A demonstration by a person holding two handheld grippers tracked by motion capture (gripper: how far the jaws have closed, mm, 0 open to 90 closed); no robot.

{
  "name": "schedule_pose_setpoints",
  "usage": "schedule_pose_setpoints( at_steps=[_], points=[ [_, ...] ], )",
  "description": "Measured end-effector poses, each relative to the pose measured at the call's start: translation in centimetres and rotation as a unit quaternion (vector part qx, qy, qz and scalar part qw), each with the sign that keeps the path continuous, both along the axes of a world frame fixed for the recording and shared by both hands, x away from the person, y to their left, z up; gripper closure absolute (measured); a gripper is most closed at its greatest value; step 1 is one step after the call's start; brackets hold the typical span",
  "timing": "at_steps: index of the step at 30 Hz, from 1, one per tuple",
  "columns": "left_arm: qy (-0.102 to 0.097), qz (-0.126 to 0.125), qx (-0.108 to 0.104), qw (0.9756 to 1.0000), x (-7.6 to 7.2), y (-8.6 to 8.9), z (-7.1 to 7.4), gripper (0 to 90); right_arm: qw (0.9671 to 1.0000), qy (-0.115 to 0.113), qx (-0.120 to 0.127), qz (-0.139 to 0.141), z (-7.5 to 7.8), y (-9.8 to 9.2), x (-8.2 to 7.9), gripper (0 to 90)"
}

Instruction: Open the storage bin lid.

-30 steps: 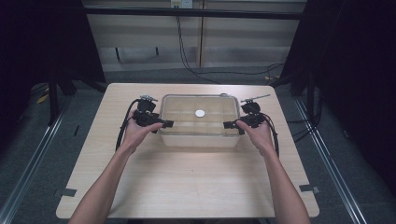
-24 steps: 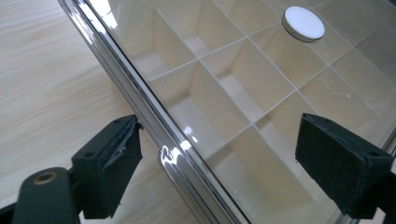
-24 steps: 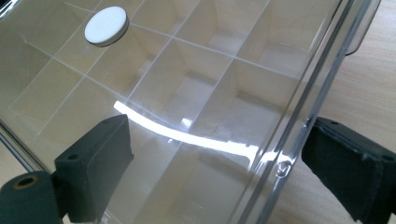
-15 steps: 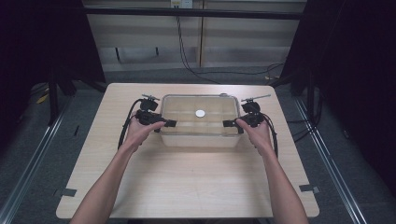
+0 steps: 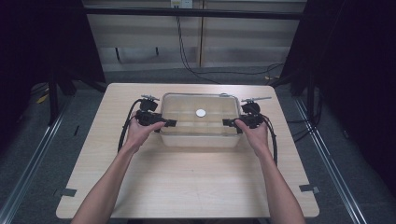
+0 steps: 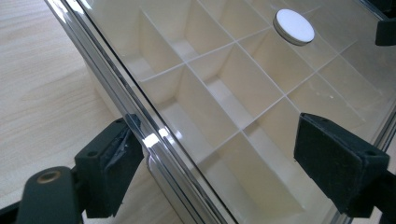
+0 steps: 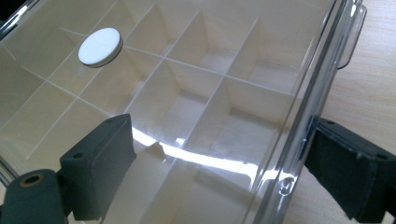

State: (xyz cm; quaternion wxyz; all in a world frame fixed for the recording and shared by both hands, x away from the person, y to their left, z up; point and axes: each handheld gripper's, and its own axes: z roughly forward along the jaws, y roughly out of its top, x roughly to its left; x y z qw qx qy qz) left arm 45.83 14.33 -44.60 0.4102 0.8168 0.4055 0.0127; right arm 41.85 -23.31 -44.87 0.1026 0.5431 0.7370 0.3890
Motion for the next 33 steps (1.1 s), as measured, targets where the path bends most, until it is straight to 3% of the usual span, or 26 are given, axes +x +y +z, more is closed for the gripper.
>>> schedule_pose_setpoints(
  at_steps=[7,12,17,21,24,25,28,33],
  points=[
    [-0.002,0.003,-0.002,1.0000,0.2,0.0,-0.1,15.2,0.9998,-0.013,-0.010,-0.015,0.2,0.1,-0.1,12.2],
    [-0.004,0.010,-0.001,0.9999,0.1,-0.1,0.0,15.3,0.9996,-0.022,0.000,-0.020,0.1,-0.1,-0.2,13.0],
    [-0.015,0.017,0.003,0.9997,0.2,0.0,0.2,16.0,0.9994,-0.026,0.001,-0.023,0.2,0.0,-0.1,13.1],
    [-0.030,0.020,0.001,0.9993,-0.1,0.1,0.5,18.7,0.9987,-0.048,0.003,-0.018,0.7,0.1,-0.3,13.0],
    [-0.035,0.016,-0.006,0.9992,-0.2,0.4,0.6,25.1,0.9977,-0.056,0.033,-0.017,1.0,-0.5,-0.5,13.7],
    [-0.036,0.018,-0.011,0.9992,-0.2,0.5,0.6,25.1,0.9977,-0.056,0.033,-0.017,1.0,-0.5,-0.5,13.7],
    [-0.045,0.021,-0.015,0.9987,-0.4,0.5,0.6,27.4,0.9967,-0.046,0.065,-0.016,0.9,-0.9,-0.5,14.7],
    [-0.045,0.021,-0.019,0.9986,-0.4,1.0,0.7,29.4,0.9969,-0.043,0.065,-0.013,0.9,-1.5,-0.6,30.2]
  ],
)
